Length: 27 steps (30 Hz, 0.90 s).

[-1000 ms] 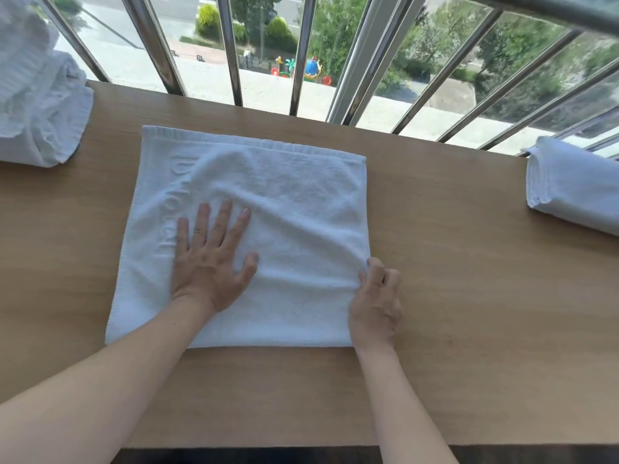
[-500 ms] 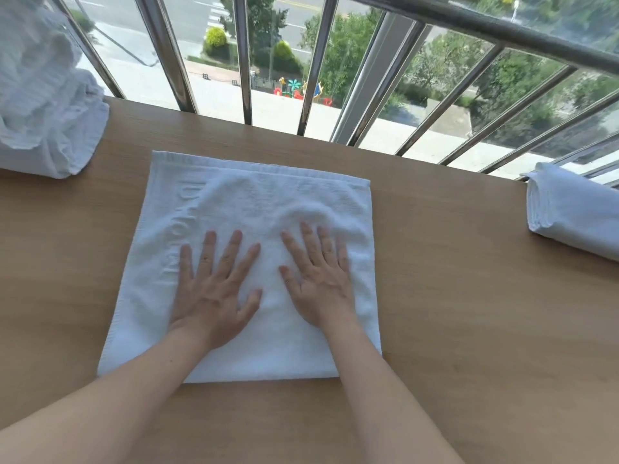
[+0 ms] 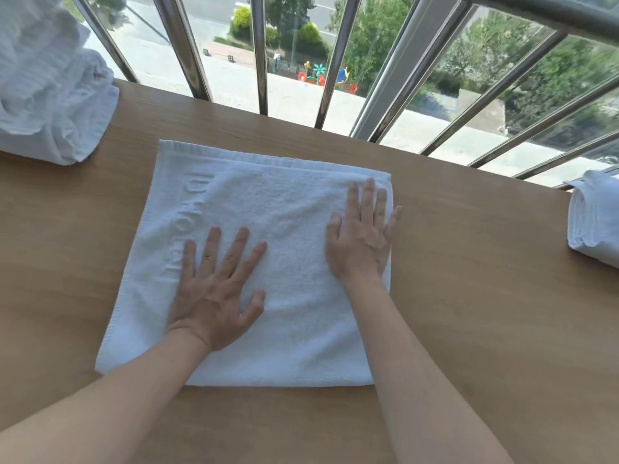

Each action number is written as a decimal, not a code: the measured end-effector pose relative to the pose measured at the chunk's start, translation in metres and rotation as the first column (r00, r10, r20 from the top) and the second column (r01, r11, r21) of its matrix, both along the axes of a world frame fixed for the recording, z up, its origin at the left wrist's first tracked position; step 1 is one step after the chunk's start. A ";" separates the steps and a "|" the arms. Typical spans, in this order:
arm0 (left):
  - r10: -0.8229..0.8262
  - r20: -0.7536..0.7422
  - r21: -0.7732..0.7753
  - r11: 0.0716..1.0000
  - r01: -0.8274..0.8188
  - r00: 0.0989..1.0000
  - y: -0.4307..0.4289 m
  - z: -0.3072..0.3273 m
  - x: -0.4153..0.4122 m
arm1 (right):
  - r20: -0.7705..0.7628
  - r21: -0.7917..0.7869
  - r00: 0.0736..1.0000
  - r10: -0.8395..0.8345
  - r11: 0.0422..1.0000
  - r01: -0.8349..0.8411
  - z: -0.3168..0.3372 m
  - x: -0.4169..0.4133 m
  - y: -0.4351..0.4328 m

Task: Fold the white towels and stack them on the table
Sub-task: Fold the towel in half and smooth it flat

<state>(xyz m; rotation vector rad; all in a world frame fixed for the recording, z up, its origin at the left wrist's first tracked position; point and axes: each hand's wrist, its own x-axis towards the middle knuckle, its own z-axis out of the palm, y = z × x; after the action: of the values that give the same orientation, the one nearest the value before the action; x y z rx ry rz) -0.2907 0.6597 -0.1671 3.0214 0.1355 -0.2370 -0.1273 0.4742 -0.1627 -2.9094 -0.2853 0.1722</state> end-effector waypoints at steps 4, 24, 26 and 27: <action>0.000 0.007 0.008 1.000 0.000 1.000 0.000 0.000 0.001 | -0.023 0.060 0.970 0.243 0.969 -0.241 -0.006 -0.043 0.031; 0.042 -0.023 -0.044 0.998 -0.043 0.999 0.000 -0.001 0.000 | -0.054 -0.052 0.996 -0.074 0.996 0.071 -0.015 -0.147 -0.038; 0.038 -0.045 -0.032 0.999 -0.040 0.998 0.001 -0.001 0.000 | -0.097 -0.149 0.963 -0.250 0.961 0.234 -0.012 -0.148 -0.060; 0.026 -0.056 -0.031 0.999 -0.028 0.998 0.002 0.000 0.000 | -0.090 -0.177 0.940 -0.329 0.934 0.310 -0.008 -0.150 -0.062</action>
<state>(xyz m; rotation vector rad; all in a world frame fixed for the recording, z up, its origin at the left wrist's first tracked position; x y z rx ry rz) -0.2911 0.6615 -0.1673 2.9803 0.1749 -0.3181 -0.2770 0.4118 -0.1710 -3.0346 0.2353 0.3253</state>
